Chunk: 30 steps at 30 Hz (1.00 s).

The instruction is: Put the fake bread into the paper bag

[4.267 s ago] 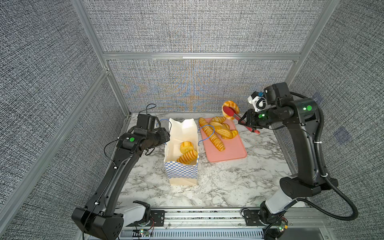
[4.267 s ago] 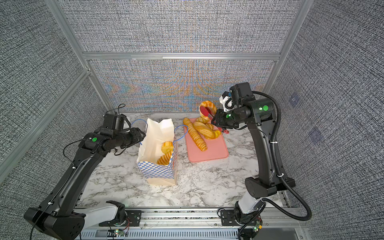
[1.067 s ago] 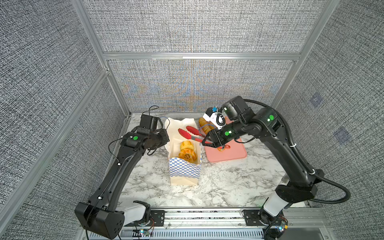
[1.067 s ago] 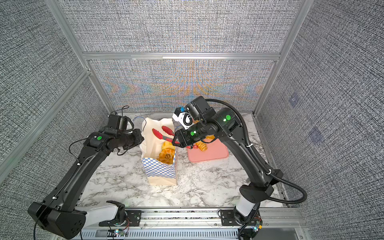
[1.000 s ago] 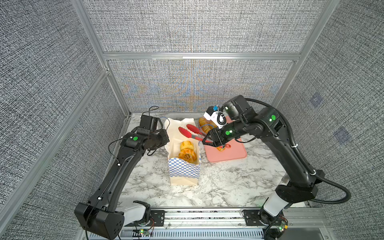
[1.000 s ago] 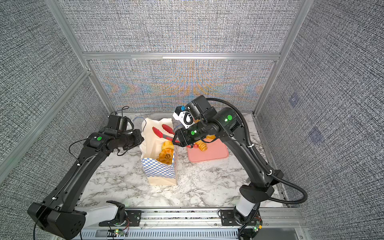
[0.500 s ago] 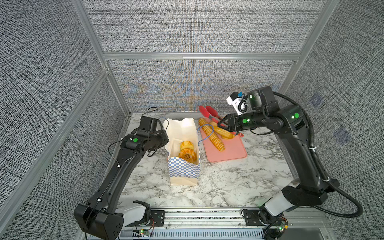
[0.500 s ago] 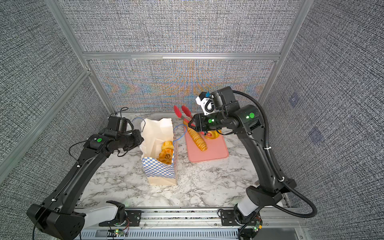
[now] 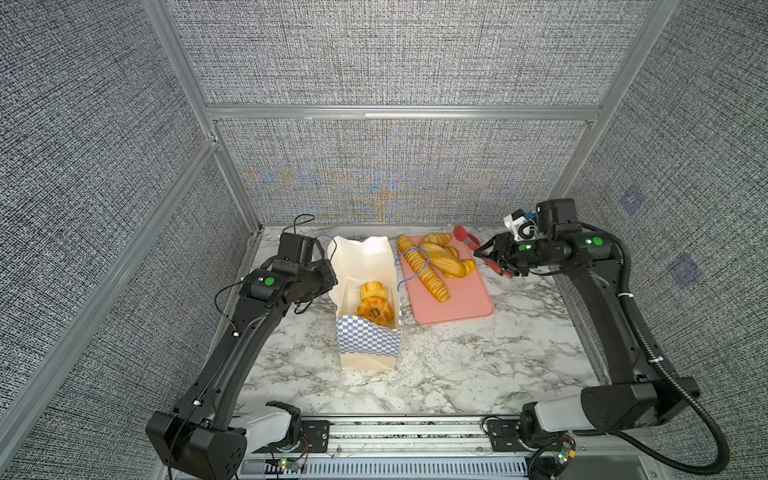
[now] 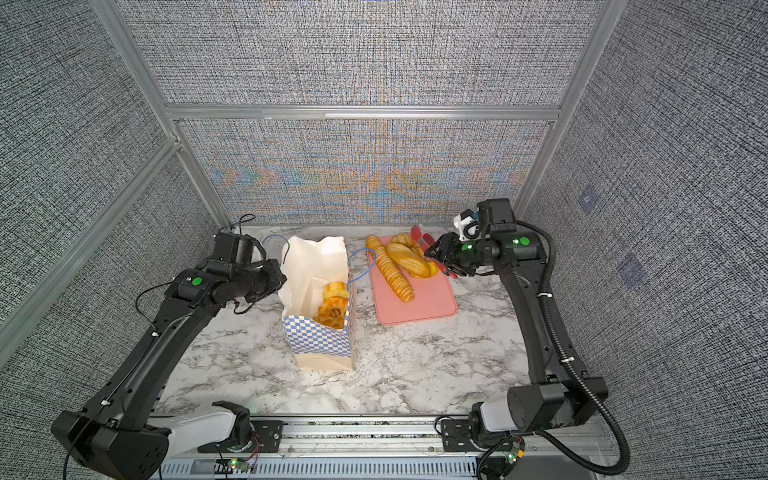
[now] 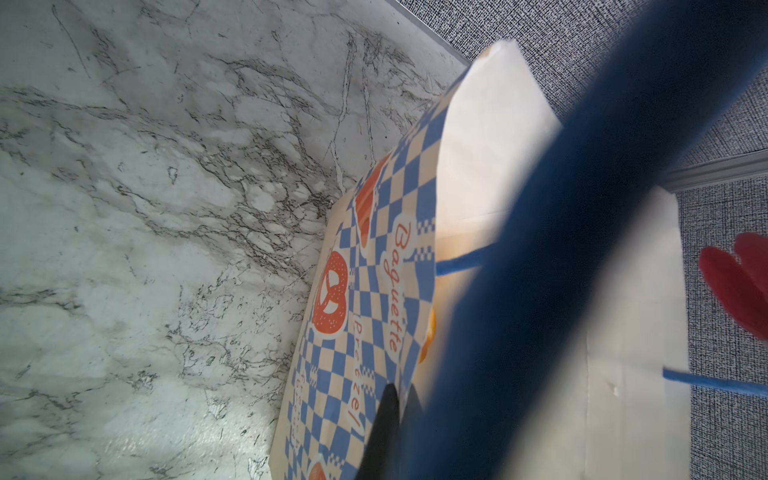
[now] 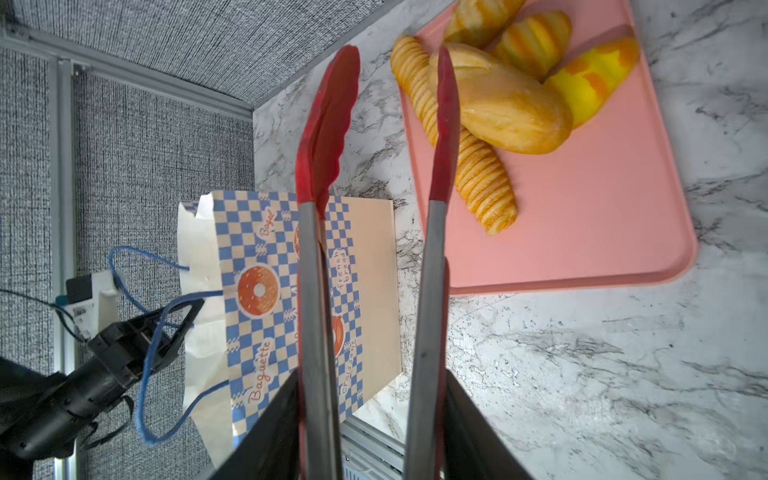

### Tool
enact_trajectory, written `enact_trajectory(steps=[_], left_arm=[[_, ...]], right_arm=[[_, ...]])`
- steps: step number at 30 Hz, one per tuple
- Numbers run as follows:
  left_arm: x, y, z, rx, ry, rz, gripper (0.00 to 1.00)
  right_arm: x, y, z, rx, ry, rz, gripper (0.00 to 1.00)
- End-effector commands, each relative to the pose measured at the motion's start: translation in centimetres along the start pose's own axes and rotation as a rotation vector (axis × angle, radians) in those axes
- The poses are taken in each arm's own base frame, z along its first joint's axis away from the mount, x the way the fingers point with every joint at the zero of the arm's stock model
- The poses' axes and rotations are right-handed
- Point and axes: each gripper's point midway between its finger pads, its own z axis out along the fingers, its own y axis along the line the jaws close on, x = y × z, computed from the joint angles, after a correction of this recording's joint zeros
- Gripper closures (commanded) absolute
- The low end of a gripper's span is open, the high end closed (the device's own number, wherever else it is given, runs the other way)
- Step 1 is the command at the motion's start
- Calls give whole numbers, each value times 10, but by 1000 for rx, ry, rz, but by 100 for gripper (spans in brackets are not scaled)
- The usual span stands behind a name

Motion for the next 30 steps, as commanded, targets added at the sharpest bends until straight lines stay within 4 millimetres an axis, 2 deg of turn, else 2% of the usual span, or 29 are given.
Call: enact_trajectory(steps=[1, 6, 15, 22, 30], left_arm=[[-2, -1, 0, 0, -5, 5, 100], [-1, -1, 0, 1, 1, 6, 100], [-2, -2, -2, -4, 5, 17, 100], [-3, -3, -2, -7, 8, 24, 100], [-4, -2, -3, -12, 11, 22, 100]], right_arm=[[-9, -1, 5, -62, -16, 15, 50], [-4, -32, 18, -26, 18, 76, 50], [5, -72, 40, -17, 62, 178, 49], [10, -94, 54, -17, 84, 238, 48], [12, -106, 70, -29, 111, 253, 44]])
